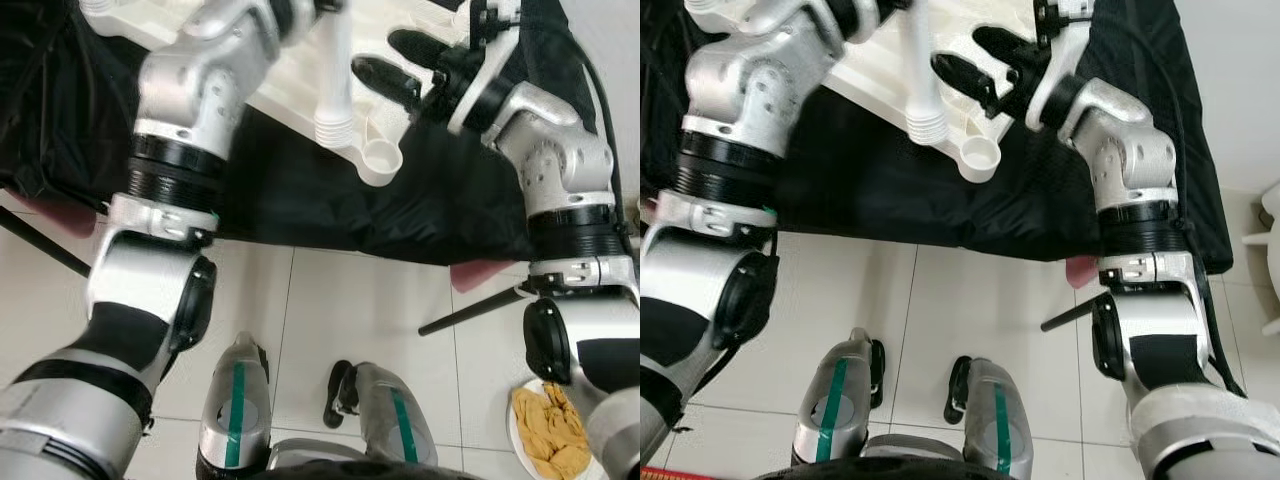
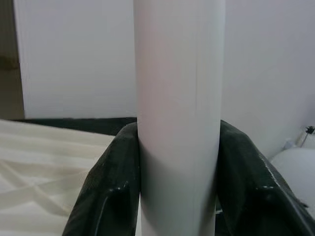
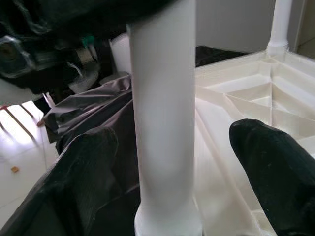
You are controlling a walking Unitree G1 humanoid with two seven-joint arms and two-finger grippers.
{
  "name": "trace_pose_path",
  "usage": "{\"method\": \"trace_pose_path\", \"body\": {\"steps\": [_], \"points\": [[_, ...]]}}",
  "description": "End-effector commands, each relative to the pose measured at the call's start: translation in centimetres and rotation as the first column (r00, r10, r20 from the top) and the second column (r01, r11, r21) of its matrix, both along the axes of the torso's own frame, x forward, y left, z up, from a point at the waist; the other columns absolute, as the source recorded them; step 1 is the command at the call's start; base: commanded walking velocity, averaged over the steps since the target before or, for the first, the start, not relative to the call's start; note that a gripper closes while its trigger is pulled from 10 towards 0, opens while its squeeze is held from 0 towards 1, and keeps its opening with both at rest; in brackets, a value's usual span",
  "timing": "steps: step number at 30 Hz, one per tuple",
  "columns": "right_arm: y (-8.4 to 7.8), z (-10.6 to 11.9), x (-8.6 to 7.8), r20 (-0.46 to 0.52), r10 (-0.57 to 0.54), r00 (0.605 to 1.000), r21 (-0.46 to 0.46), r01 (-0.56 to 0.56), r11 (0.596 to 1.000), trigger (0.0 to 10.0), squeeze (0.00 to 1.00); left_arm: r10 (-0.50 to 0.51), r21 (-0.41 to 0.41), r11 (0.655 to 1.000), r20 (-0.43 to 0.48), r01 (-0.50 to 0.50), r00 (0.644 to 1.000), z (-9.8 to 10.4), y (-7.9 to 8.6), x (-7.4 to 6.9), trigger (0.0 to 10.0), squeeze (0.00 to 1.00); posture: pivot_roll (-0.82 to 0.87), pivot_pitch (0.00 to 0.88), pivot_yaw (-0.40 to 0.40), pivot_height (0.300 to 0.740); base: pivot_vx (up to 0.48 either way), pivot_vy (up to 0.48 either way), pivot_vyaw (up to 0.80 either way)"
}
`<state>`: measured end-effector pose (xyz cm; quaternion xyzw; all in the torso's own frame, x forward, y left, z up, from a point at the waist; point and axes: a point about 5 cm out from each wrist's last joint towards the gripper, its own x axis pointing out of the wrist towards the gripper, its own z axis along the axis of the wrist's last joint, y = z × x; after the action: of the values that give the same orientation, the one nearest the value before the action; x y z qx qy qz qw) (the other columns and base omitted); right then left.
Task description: Building children table
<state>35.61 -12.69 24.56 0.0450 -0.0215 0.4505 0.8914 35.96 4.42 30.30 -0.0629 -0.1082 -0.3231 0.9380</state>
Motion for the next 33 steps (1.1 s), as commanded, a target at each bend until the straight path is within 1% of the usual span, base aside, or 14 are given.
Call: {"method": "trace_pose_path", "body": {"steps": [1, 2, 3, 5, 7, 10, 12, 14, 18, 24, 25, 33], "points": [[0.0, -0.3, 0.2, -0.043, 0.000, 0.999, 0.012, 0.001, 1.000, 10.0, 0.00, -0.204, 0.079, 0.977, 0.088, 0.198, 0.975, 0.4, -1.2, -1.3, 10.0, 0.00, 0.06, 0.020, -0.078, 0.740, 0.000, 0.000, 0.00], [0.2, -0.1, 0.3, -0.055, 0.006, 0.998, 0.008, -0.005, 1.000, 10.0, 0.00, -0.214, 0.105, 0.974, 0.108, 0.203, 0.971, 0.4, -1.8, -1.7, 10.0, 0.00, 0.06, 0.019, -0.080, 0.740, 0.000, 0.000, 0.00], [0.2, -0.1, 0.3, -0.055, 0.006, 0.998, 0.008, -0.005, 1.000, 10.0, 0.00, -0.214, 0.105, 0.974, 0.108, 0.203, 0.971, 0.4, -1.8, -1.7, 10.0, 0.00, 0.06, 0.019, -0.080, 0.740, 0.000, 0.000, 0.00], [0.6, -0.2, 0.4, -0.065, 0.013, 0.998, -0.019, -0.014, 1.000, 10.0, 0.00, -0.237, 0.134, 0.966, 0.133, 0.219, 0.962, 0.4, -2.6, -2.4, 10.0, 0.00, 0.06, 0.019, -0.084, 0.740, 0.000, 0.000, 0.00], [0.6, -0.2, 0.4, -0.065, 0.013, 0.998, -0.019, -0.014, 1.000, 10.0, 0.00, -0.237, 0.134, 0.966, 0.133, 0.219, 0.962, 0.4, -2.6, -2.4, 10.0, 0.00, 0.06, 0.019, -0.084, 0.740, 0.000, 0.000, 0.00], [0.9, -0.6, 0.5, -0.084, 0.014, 0.996, -0.051, -0.018, 0.999, 10.0, 0.00, -0.262, 0.144, 0.960, 0.156, 0.241, 0.952, 0.8, -3.3, -3.2, 10.0, 0.00, 0.06, 0.019, -0.085, 0.740, 0.000, 0.000, 0.00], [0.9, -0.6, 0.5, -0.084, 0.014, 0.996, -0.051, -0.018, 0.999, 10.0, 0.00, -0.262, 0.144, 0.960, 0.156, 0.241, 0.952, 0.8, -3.3, -3.2, 10.0, 0.00, 0.06, 0.019, -0.085, 0.740, 0.000, 0.000, 0.00], [1.0, -0.6, 0.7, -0.095, 0.007, 0.995, -0.061, -0.013, 0.998, 10.0, 0.00, -0.272, 0.150, 0.957, 0.166, 0.249, 0.948, 0.8, -3.7, -3.7, 10.0, 0.00, 0.06, 0.019, -0.086, 0.740, 0.000, 0.000, 0.00], [1.1, -0.6, 0.8, -0.102, 0.004, 0.995, -0.069, -0.012, 0.998, 10.0, 0.00, -0.282, 0.158, 0.954, 0.173, 0.256, 0.944, 0.8, -4.0, -4.0, 10.0, 0.00, 0.06, 0.019, -0.089, 0.740, 0.000, 0.000, 0.00], [1.1, -0.6, 0.9, -0.099, 0.006, 0.995, -0.079, -0.014, 0.997, 10.0, 0.00, -0.289, 0.169, 0.951, 0.183, 0.259, 0.940, 0.8, -4.2, -4.3, 10.0, 0.00, 0.06, 0.015, -0.090, 0.740, 0.000, 0.000, 0.00], [1.1, -0.3, 1.0, -0.088, 0.007, 0.996, -0.083, -0.014, 0.996, 10.0, 0.00, -0.293, 0.174, 0.949, 0.188, 0.261, 0.938, 0.7, -4.3, -4.5, 10.0, 0.00, 0.06, 0.013, -0.090, 0.740, 0.000, 0.000, 0.00], [1.0, 0.0, 1.1, -0.079, 0.006, 0.997, -0.084, -0.013, 0.996, 10.0, 0.00, -0.297, 0.177, 0.948, 0.189, 0.265, 0.936, 0.7, -4.4, -4.6, 10.0, 0.00, 0.06, 0.011, -0.091, 0.740, 0.000, 0.000, 0.00]]}}
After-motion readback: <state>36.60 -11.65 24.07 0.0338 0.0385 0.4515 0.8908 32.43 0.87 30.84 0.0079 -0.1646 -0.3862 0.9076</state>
